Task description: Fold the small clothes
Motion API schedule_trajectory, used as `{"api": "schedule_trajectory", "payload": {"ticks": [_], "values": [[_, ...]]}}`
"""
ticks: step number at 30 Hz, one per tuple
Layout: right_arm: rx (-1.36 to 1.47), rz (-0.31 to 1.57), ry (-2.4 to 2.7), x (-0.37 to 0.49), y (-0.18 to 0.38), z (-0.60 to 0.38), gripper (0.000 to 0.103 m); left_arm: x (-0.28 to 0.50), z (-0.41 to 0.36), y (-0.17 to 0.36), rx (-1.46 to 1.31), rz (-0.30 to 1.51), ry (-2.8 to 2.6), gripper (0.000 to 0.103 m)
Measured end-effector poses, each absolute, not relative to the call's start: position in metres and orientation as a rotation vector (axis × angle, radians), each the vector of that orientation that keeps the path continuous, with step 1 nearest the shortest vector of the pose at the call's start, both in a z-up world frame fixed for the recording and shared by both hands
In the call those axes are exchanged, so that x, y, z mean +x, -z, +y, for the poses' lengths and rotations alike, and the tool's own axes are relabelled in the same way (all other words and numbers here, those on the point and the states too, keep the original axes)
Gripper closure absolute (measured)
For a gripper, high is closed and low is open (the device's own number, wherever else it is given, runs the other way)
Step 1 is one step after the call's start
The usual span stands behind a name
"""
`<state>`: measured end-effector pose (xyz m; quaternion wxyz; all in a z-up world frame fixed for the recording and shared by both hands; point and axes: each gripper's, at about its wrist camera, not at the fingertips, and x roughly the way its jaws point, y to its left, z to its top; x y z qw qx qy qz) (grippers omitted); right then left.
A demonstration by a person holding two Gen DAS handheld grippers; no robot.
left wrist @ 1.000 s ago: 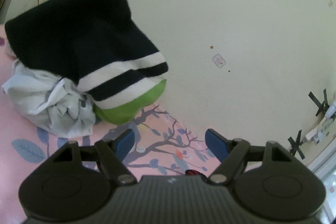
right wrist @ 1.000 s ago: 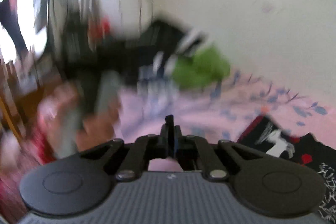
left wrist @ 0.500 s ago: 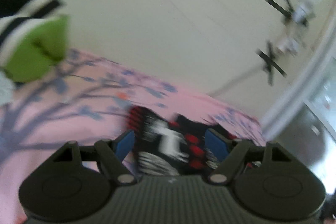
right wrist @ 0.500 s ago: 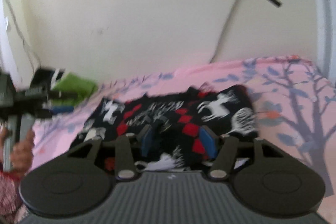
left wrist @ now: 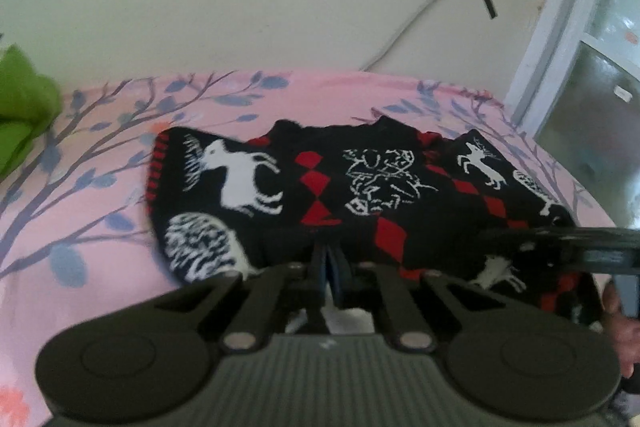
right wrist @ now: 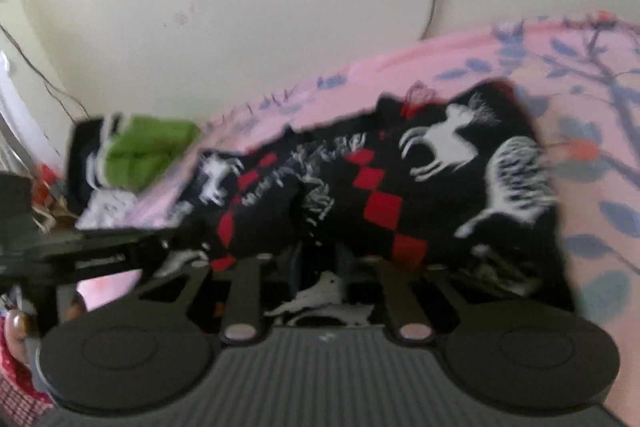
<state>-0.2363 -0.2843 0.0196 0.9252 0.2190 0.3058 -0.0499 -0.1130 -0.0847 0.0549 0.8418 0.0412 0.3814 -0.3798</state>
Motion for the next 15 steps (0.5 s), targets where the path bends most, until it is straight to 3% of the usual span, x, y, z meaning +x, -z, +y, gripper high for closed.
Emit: {"api": "schedule_trajectory", "payload": {"ticks": [1,5,15], "values": [[0.427,0.585,0.1,-0.253,-0.028,-0.284,0.063,-0.118,-0.078,-0.062,0.078,0.788,0.803,0.095],[0.405,0.511,0.094,-0.33,-0.049,-0.291,0.062,-0.146,-0.028,-0.089,0.018,0.718,0.85,0.071],[0.441,0.528,0.16,-0.489,-0.036,-0.278,0.061,-0.234,0.044,-0.083,0.022,0.748,0.912,0.059]]}}
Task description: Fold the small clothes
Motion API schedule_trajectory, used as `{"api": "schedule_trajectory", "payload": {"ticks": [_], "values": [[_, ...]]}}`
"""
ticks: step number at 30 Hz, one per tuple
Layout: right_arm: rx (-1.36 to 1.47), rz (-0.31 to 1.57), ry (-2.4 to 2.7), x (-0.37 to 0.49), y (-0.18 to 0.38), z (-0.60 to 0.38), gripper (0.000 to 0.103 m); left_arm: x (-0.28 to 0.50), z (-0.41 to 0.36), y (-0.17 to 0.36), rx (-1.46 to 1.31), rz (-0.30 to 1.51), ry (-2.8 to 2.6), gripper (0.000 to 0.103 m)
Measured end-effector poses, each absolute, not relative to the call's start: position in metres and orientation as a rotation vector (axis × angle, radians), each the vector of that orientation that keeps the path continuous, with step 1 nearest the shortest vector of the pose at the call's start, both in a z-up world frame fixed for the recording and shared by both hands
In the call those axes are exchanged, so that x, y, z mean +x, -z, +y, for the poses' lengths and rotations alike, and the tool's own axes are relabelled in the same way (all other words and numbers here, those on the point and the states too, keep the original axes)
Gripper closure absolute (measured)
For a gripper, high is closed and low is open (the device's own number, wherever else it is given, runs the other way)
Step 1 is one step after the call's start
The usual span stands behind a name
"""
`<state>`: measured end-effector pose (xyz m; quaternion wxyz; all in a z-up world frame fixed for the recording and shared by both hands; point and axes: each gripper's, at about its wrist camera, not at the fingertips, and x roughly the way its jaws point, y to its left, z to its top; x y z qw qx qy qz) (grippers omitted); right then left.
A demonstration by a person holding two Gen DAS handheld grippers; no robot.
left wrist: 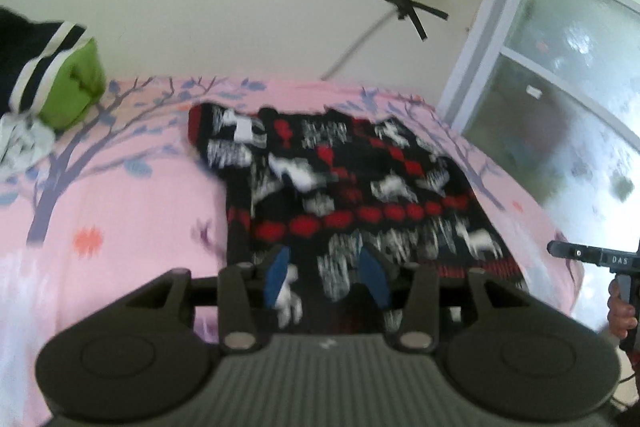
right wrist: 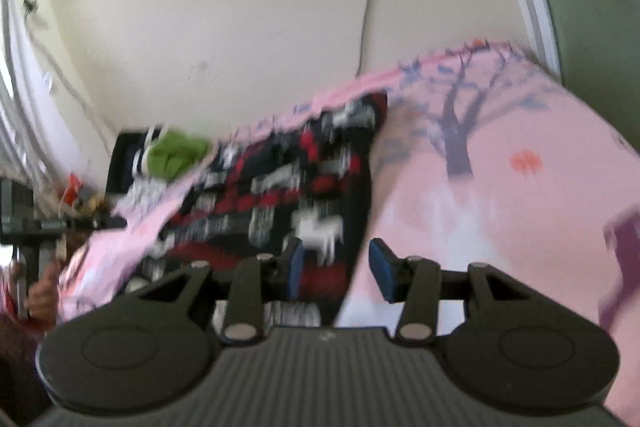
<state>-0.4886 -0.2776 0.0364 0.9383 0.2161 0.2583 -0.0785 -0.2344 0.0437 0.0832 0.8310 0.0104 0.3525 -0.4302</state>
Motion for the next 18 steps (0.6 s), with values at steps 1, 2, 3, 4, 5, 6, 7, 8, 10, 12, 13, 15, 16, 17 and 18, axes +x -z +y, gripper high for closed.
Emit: {"api": "schedule_trajectory", "payload": {"ticks": [1,2,3,4,5,6,7,8,10,12,13,15,16,17,18], "values": [[0.44,0.545,0.147,-0.497,-0.03,-0.27,0.06,-0.242,0.051,-0.08,0.022,0.754,0.91,0.058],[0.449,0.558,0.13,-0.503,-0.023,-0.264,0.06,-0.25,0.057,-0.075,0.02,0.761,0.902,0.056],[0.467,0.572,0.105,-0.509,-0.017,-0.259,0.06,-0.258,0.064,-0.069,0.014,0.774,0.892,0.055],[0.485,0.587,0.075,-0.514,-0.009,-0.253,0.06,-0.264,0.069,-0.064,0.006,0.787,0.888,0.055],[0.497,0.601,0.047,-0.519,-0.002,-0.247,0.058,-0.27,0.076,-0.059,-0.007,0.805,0.889,0.055],[0.506,0.618,0.019,-0.522,0.005,-0.241,0.057,-0.277,0.083,-0.054,-0.025,0.823,0.898,0.054],[0.517,0.632,-0.005,-0.524,0.012,-0.238,0.054,-0.283,0.089,-0.049,-0.044,0.838,0.907,0.053],[0.53,0.643,-0.021,-0.527,0.016,-0.233,0.05,-0.289,0.096,-0.043,-0.061,0.852,0.912,0.049],[0.546,0.661,-0.043,-0.527,0.025,-0.227,0.045,-0.298,0.105,-0.032,-0.092,0.888,0.907,0.048],[0.553,0.661,-0.06,-0.524,0.031,-0.227,0.044,-0.305,0.111,-0.02,-0.123,0.919,0.918,0.048],[0.563,0.658,-0.07,-0.52,0.035,-0.227,0.043,-0.311,0.115,-0.018,-0.138,0.911,0.925,0.045],[0.575,0.663,-0.084,-0.511,0.042,-0.227,0.042,-0.315,0.116,-0.011,-0.168,0.945,0.953,0.04],[0.579,0.667,-0.093,-0.507,0.044,-0.228,0.042,-0.315,0.114,-0.007,-0.175,0.97,0.963,0.04],[0.589,0.674,-0.105,-0.501,0.048,-0.226,0.044,-0.316,0.108,-0.003,-0.168,0.991,0.972,0.04],[0.607,0.68,-0.122,-0.496,0.05,-0.225,0.047,-0.317,0.104,0.0,-0.153,1.002,0.976,0.04]]}}
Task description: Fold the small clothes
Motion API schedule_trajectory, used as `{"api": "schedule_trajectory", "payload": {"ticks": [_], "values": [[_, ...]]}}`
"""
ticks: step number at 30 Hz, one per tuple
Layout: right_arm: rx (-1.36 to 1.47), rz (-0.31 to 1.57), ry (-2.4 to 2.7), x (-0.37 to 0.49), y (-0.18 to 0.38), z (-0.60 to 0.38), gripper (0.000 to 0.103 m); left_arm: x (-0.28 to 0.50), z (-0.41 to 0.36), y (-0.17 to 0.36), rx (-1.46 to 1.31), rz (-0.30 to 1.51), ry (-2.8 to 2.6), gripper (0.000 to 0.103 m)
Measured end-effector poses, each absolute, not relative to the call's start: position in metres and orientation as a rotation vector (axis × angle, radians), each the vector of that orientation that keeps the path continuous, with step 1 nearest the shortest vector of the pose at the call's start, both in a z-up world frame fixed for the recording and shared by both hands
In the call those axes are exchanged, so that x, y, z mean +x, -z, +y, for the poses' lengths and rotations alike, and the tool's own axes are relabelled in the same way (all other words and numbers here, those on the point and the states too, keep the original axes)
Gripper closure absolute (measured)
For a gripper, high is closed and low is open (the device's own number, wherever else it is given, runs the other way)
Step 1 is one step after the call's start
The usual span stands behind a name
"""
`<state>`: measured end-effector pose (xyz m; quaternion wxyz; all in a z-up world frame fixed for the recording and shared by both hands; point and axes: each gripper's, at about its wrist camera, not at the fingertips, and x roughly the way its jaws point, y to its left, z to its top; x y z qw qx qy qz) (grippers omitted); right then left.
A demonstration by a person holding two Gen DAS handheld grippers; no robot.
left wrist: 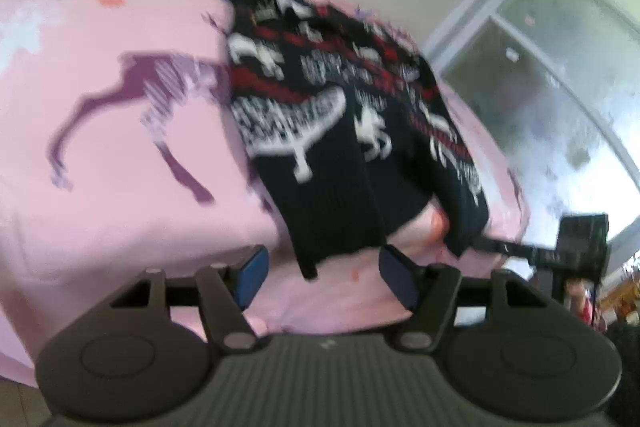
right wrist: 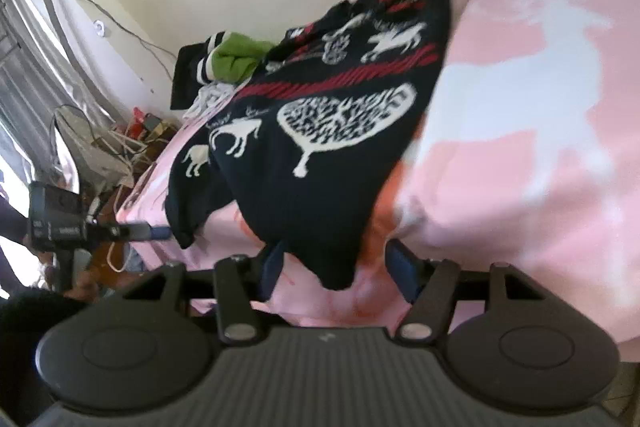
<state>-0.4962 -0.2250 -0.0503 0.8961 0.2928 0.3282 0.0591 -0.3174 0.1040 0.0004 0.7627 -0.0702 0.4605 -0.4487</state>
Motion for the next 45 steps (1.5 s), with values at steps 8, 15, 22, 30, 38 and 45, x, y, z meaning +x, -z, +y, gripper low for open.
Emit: {"api": "schedule_trajectory", "payload": {"ticks": [8,15,22,30,38,45], "values": [[0.595,0.546,-0.131,-0.521,0.026,-0.23,0.098,-0.299,0.077,0.025,-0.233,1.109,0.984,0.085],[0.537,0.434,0.05,-0.565,-0.016,-0.259,0.103,-0.313,0.138,-0.017,-0.331,1.003,1.043,0.095],[0.548,0.511,-0.007,-0.544,0.002,-0.253,0.069,-0.315,0.129,-0.012,-0.288,1.005,1.027,0.076],[0.548,0.596,-0.067,-0.524,0.015,-0.255,0.092,-0.291,0.119,0.01,-0.324,1.09,0.995,0.056],[0.517,0.4,-0.379,-0.516,-0.039,-0.251,0.094,-0.278,0.128,-0.035,-0.459,1.031,1.128,0.094],[0.686,0.286,-0.031,-0.427,-0.053,-0.331,0.077,-0.19,0.09,-0.079,-0.558,0.868,0.984,0.084]]}}
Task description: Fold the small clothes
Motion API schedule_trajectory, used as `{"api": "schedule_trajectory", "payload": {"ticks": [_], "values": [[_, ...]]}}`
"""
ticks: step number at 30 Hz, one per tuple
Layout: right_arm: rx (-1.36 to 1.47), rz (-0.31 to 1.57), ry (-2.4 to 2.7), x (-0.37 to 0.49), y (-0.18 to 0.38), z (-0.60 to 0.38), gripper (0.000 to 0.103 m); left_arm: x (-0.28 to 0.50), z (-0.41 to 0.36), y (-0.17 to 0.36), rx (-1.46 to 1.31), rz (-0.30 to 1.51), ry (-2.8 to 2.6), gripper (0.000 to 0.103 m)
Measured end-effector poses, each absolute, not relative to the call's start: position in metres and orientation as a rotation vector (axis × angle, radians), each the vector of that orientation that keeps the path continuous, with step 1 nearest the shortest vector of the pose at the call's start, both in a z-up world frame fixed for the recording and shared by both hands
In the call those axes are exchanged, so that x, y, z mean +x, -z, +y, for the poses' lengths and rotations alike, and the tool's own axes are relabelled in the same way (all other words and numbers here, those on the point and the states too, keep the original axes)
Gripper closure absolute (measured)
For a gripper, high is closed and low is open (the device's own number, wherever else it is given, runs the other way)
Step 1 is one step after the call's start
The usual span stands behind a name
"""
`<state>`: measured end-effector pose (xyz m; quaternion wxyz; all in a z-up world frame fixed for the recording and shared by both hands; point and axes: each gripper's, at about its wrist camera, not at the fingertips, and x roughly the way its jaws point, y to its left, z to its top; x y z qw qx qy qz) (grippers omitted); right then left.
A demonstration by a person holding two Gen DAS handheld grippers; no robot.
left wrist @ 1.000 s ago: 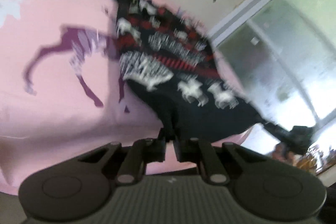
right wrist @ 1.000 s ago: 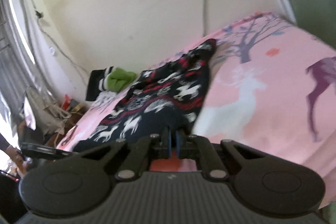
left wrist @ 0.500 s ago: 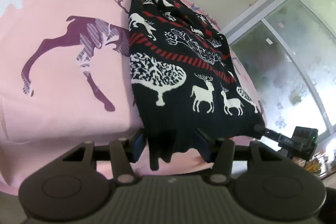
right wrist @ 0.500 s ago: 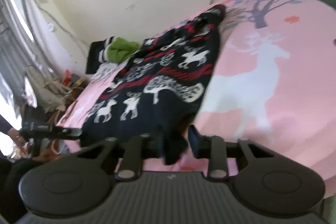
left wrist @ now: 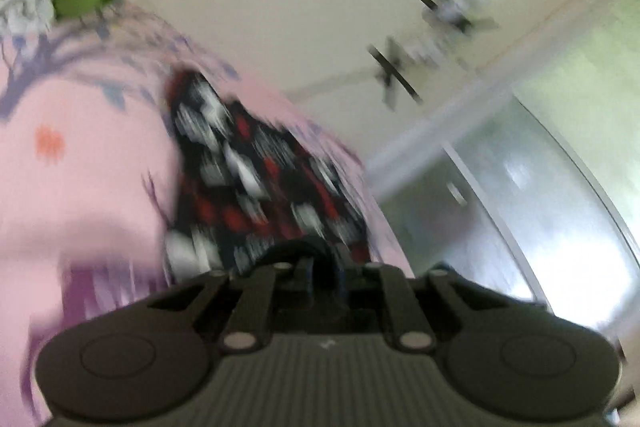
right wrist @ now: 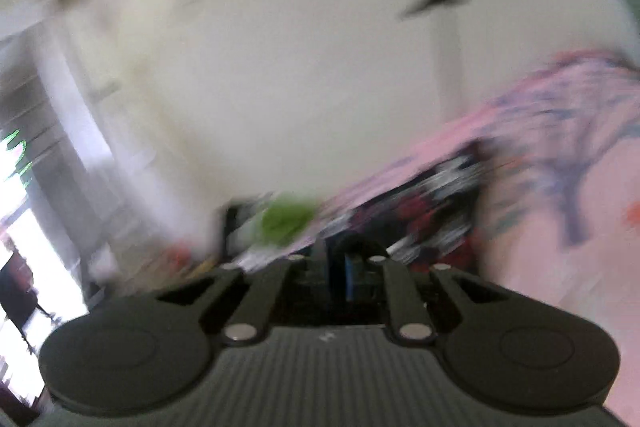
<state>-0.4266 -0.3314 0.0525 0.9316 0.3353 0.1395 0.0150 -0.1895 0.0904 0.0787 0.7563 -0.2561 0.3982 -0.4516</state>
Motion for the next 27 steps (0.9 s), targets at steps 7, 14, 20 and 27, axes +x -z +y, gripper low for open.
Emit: {"api": "schedule_trajectory", "payload": {"ticks": [7,14,20,27], "values": [[0.629,0.328,0.204,-0.4,-0.031,-0.359,0.028,-0.155,0.077,-0.047,-0.524,0.956,0.758,0.04],[0.44,0.506,0.163,-0.405,-0.012,-0.315,0.103,-0.163,0.054,-0.039,-0.35,0.987,0.761,0.05],[0.401,0.56,0.27,-0.442,-0.014,-0.323,0.103,-0.181,0.062,-0.036,-0.162,1.07,0.773,0.094],[0.143,0.602,0.313,-0.436,-0.03,-0.296,0.064,-0.178,0.068,-0.036,-0.132,1.076,0.727,0.065]]}}
